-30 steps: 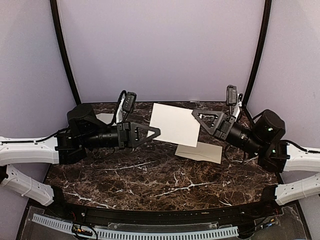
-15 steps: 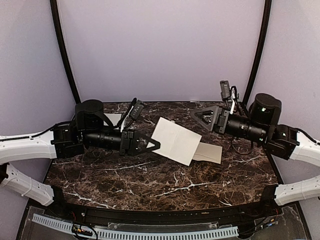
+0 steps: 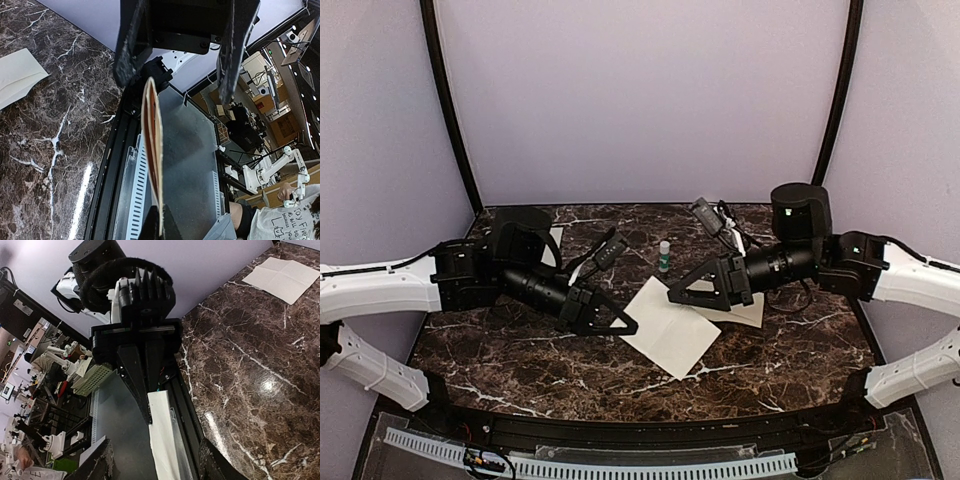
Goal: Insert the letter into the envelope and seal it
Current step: Fold the letter, then adjust the envelope at the center of the board.
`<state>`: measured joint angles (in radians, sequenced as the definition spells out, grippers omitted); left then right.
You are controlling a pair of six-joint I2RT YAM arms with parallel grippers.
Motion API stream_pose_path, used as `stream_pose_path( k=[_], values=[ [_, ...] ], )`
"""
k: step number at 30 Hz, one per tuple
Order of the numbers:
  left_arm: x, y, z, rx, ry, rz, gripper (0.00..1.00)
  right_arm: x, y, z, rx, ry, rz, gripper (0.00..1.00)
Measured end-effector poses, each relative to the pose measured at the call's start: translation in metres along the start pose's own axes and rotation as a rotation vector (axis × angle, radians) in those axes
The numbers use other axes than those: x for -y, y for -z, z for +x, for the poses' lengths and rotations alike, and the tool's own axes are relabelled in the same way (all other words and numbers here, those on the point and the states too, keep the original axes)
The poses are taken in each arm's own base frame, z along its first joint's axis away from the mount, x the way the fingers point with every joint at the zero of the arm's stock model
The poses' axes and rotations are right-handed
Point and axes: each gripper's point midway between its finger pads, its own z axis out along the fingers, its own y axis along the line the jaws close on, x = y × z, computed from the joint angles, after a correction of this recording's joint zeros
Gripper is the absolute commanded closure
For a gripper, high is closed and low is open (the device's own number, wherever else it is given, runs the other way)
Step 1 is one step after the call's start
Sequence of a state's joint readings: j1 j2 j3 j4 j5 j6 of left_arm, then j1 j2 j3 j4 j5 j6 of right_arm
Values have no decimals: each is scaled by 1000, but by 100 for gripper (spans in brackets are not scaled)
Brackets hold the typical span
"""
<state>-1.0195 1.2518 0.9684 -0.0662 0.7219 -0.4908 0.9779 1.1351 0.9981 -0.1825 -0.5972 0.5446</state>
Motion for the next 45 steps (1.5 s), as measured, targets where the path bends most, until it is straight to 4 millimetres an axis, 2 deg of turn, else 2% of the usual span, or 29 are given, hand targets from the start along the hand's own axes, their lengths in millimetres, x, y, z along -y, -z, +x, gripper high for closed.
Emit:
stream_pose_path(
  k=[3,7,9,13,16,18,21,32,39,43,45],
  values=[
    [1,0,0,-2,-2,3,99,-8,-7,10,-42,9,-41,60],
    [3,1,-2,2,-10,6,98,-10,-16,25,-95,-7,-66,88],
    [3,1,-3,5,-13,7,92,-9,-19,28,-108,-11,-66,100],
    [2,1,-6,17,-18,-1,70,-6,-20,27,-94,-5,-42,100],
    [1,3,-13,52,-28,-22,44,-1,-17,21,-54,-1,-5,100],
    [-1,6,-20,98,-35,-46,34,2,-12,17,-6,-1,19,100],
    [-3,16,-29,185,-42,-86,27,3,-3,9,83,2,34,100],
    [-11,44,-61,466,30,-151,21,-9,20,-38,424,39,-16,100],
    [-3,46,-67,530,34,-78,21,-22,16,-55,515,60,-84,100],
    [10,46,-71,538,15,-14,28,-17,4,-55,506,50,-88,100],
    [12,45,-72,534,10,4,37,-14,0,-54,501,46,-86,100]
  ],
)
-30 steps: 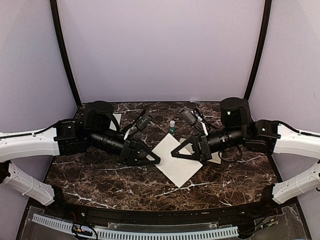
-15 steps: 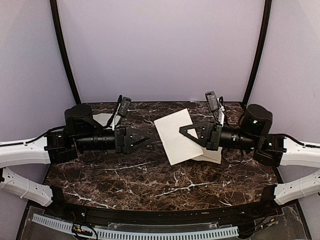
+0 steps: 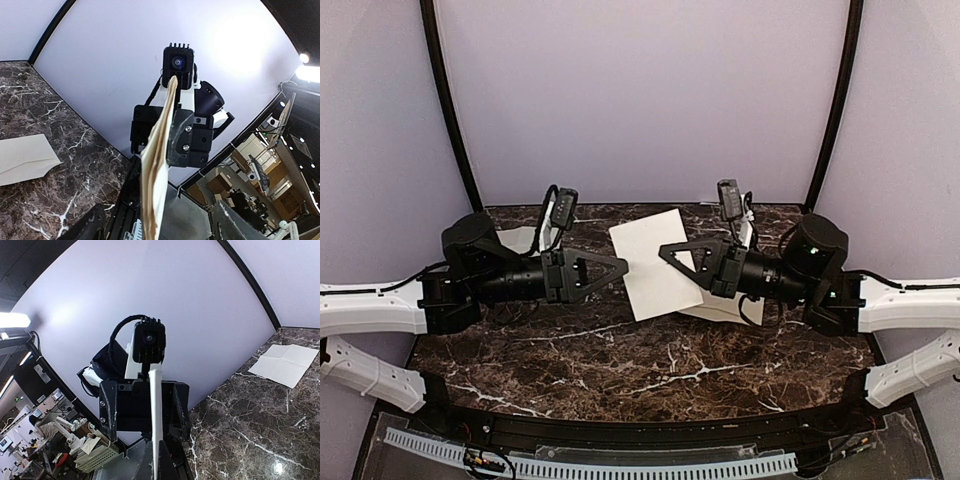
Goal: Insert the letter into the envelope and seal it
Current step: Adjust the envelope at the center of the board.
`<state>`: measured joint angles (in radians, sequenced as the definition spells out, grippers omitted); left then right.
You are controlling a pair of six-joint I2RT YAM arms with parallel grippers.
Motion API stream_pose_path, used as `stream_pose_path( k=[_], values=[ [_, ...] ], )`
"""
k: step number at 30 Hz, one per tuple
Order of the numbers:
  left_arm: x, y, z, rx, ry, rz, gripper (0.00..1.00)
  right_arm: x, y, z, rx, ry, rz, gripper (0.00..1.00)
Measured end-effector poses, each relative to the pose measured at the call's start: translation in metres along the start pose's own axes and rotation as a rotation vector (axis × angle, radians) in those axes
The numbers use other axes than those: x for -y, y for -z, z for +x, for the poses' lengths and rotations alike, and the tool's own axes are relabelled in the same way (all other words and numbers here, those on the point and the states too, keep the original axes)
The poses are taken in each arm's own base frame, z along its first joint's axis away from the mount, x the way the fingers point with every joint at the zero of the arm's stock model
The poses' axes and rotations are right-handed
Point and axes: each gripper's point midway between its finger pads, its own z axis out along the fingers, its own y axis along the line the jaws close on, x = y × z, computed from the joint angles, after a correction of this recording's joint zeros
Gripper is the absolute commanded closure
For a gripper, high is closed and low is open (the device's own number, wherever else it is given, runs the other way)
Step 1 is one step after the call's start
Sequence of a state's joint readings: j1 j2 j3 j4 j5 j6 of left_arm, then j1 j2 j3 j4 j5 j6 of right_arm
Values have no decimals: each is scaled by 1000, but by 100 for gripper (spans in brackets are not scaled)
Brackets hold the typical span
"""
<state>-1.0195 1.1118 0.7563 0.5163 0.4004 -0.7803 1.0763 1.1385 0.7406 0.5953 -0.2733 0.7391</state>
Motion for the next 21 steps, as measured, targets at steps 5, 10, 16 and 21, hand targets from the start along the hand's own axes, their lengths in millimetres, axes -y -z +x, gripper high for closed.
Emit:
stream_pose_path(
  k=[5,10,16,21],
  values=[
    [4,-1,0,-1,3,27,57,0,-2,1,1,0,-7,100],
    [10,-1,-4,10,5,51,69,-4,-3,-4,18,6,-21,100],
    [12,-2,-5,15,6,66,80,-7,-5,-7,27,10,-33,100],
    [9,-5,-2,2,18,63,86,-7,-6,-6,21,8,-36,100]
  ],
)
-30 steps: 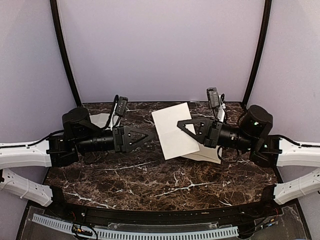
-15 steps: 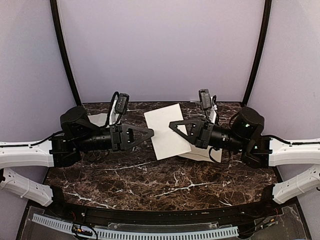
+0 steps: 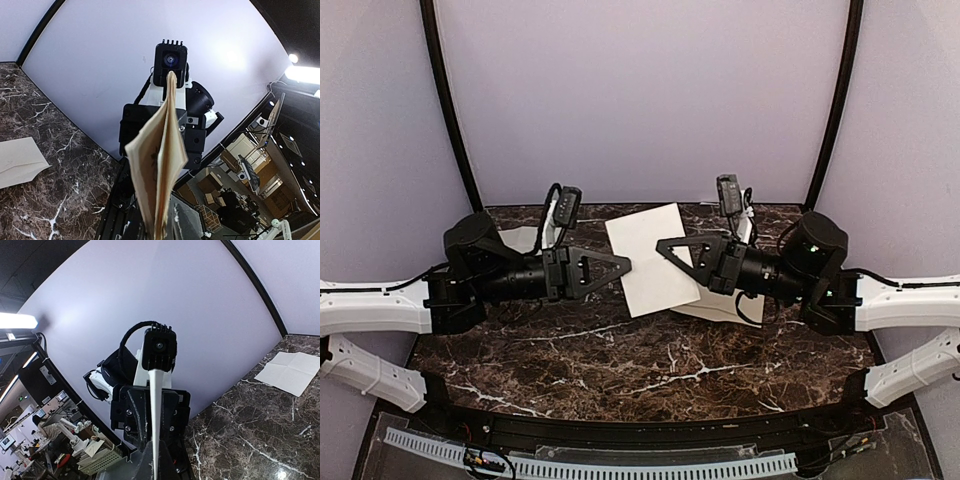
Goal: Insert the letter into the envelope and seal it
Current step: Adjust the envelope at the center of the board.
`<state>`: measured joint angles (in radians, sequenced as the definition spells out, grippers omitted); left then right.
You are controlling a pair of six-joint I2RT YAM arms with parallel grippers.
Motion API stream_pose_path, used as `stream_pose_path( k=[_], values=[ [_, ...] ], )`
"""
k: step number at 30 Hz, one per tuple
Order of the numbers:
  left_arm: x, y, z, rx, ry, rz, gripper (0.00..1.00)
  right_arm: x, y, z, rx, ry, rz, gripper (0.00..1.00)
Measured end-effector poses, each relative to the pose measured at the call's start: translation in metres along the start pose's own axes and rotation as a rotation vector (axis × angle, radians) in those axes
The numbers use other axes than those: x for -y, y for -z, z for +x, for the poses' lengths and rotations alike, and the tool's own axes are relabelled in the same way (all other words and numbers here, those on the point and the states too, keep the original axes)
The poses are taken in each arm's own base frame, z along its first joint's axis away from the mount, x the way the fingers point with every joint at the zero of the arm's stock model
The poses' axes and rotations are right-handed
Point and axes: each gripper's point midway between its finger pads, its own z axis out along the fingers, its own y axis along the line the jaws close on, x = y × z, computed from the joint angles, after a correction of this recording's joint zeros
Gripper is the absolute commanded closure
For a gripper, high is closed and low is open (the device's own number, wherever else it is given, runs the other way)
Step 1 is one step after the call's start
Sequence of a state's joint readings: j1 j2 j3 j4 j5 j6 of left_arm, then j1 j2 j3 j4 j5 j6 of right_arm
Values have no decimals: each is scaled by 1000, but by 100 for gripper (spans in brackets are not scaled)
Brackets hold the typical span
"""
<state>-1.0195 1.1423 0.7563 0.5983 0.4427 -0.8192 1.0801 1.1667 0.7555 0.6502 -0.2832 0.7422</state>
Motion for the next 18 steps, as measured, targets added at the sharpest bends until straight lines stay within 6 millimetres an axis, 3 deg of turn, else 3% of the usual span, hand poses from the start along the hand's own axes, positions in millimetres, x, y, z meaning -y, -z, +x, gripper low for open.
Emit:
stream_pose_path(
  k=[5,13,18],
  values=[
    [-2,-2,2,-9,5,1,99,0,0,0,-1,0,0,100],
    [-2,-2,3,-11,6,4,100,0,0,0,-1,0,0,98],
    [-2,-2,3,-11,8,3,100,2,0,0,1,4,12,58]
  ],
)
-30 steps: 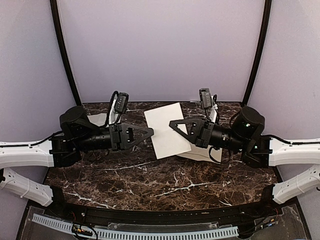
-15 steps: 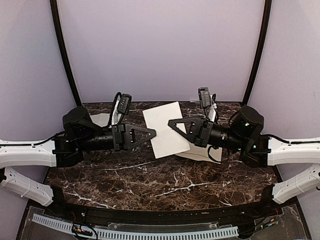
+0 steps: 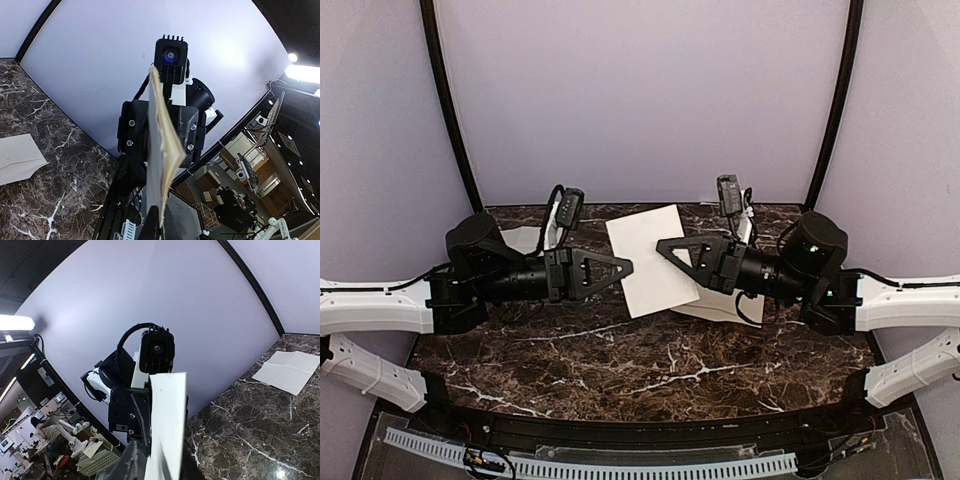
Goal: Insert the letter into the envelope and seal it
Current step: Adjust the envelope at the center of the board.
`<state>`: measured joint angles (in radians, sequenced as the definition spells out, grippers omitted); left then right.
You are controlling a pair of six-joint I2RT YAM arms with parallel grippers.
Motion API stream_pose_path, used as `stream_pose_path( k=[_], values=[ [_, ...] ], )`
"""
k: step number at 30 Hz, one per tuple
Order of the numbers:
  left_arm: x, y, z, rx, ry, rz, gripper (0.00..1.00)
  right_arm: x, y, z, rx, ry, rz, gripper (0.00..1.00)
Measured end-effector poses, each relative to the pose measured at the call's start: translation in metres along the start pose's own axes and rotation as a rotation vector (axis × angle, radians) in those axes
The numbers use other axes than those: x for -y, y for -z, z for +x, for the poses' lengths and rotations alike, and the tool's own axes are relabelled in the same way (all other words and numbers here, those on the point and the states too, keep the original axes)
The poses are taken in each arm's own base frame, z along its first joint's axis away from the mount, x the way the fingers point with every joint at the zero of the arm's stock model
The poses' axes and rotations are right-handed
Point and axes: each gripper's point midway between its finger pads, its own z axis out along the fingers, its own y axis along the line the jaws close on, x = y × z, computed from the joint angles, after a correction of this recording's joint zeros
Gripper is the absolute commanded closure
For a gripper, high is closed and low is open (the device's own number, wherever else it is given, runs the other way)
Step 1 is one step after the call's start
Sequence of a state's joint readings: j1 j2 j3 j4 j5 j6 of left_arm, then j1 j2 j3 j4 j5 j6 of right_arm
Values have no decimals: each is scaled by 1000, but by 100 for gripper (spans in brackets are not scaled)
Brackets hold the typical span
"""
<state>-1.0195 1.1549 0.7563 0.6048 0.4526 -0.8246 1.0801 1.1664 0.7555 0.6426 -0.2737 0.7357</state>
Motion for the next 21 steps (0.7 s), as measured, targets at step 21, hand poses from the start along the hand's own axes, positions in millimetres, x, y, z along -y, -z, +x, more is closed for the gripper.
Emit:
stream_pose_path(
  k=[21],
  values=[
    [-84,36,3,9,194,-384,100,50,68,12,-154,140,459,23]
  ],
)
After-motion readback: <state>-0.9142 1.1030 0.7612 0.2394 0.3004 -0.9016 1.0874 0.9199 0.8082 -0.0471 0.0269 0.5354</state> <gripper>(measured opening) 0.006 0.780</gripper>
